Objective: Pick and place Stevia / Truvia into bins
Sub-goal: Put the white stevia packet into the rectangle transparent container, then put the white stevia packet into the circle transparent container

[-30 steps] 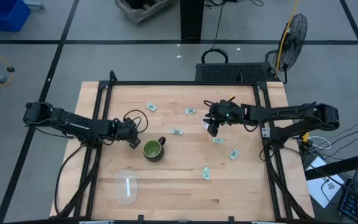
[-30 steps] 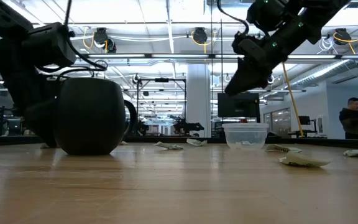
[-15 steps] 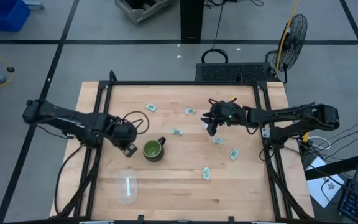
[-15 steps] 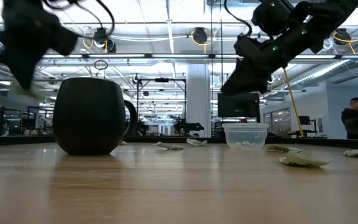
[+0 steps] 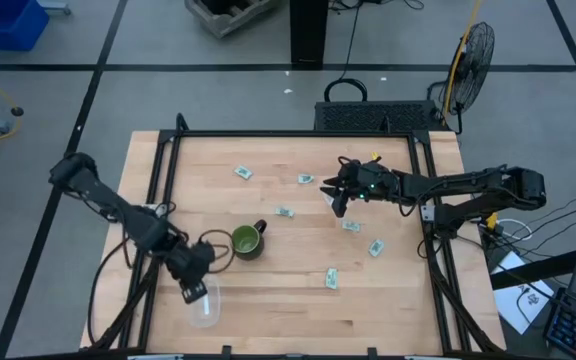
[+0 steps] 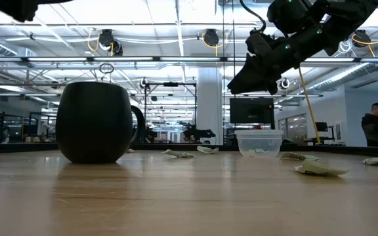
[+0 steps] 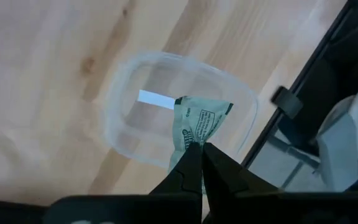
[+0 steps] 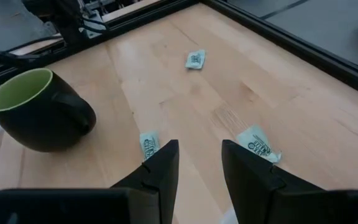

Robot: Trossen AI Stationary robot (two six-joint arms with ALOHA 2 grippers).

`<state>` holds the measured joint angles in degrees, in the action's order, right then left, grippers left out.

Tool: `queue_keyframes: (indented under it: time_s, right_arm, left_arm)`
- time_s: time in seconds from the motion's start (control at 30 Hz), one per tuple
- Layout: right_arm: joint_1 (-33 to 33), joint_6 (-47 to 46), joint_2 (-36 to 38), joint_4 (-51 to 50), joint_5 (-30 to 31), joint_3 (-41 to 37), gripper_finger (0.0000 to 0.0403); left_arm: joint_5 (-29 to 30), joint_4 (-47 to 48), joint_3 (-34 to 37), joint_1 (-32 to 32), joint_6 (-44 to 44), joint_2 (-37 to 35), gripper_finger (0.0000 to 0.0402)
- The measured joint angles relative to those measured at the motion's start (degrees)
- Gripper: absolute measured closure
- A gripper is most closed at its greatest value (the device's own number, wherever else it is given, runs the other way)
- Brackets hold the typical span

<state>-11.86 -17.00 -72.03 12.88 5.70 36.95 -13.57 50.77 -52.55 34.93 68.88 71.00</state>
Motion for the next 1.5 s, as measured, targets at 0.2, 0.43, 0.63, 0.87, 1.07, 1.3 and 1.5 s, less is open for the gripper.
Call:
queue_keyframes:
  time_s: [0.2,0.43,0.63,0.87,1.07,1.3,1.5]
  right_arm:
    - [0.0,-0.3,0.0,1.7,0.0,0.0,0.0289]
    - [0.0,0.5,0.0,6.7,0.0,0.0,0.0289]
    - [0.0,2.8,0.0,11.3,0.0,0.0,0.0289]
    - [0.0,3.2,0.0,12.6,0.0,0.0,0.0289]
    - [0.0,3.3,0.0,11.2,0.0,0.0,0.0289]
    - [0.0,3.3,0.0,6.3,0.0,0.0,0.0289]
    - [0.0,3.4,0.0,6.1,0.1,0.0,0.0289]
  left_arm:
    - [-0.1,-6.8,3.6,1.0,-2.2,4.6,0.0380]
    - [0.1,-16.4,8.3,1.1,-3.6,7.4,0.0394]
    - [3.4,-22.3,12.8,2.3,0.6,7.7,0.0374]
    - [3.8,-22.4,13.9,2.4,4.7,7.7,0.0356]
    - [2.4,-22.3,15.4,2.1,7.9,7.7,0.0355]
    - [0.1,-22.3,15.5,1.3,6.4,7.7,0.0355]
    - [-2.8,-22.3,15.5,-1.0,6.0,7.7,0.0355]
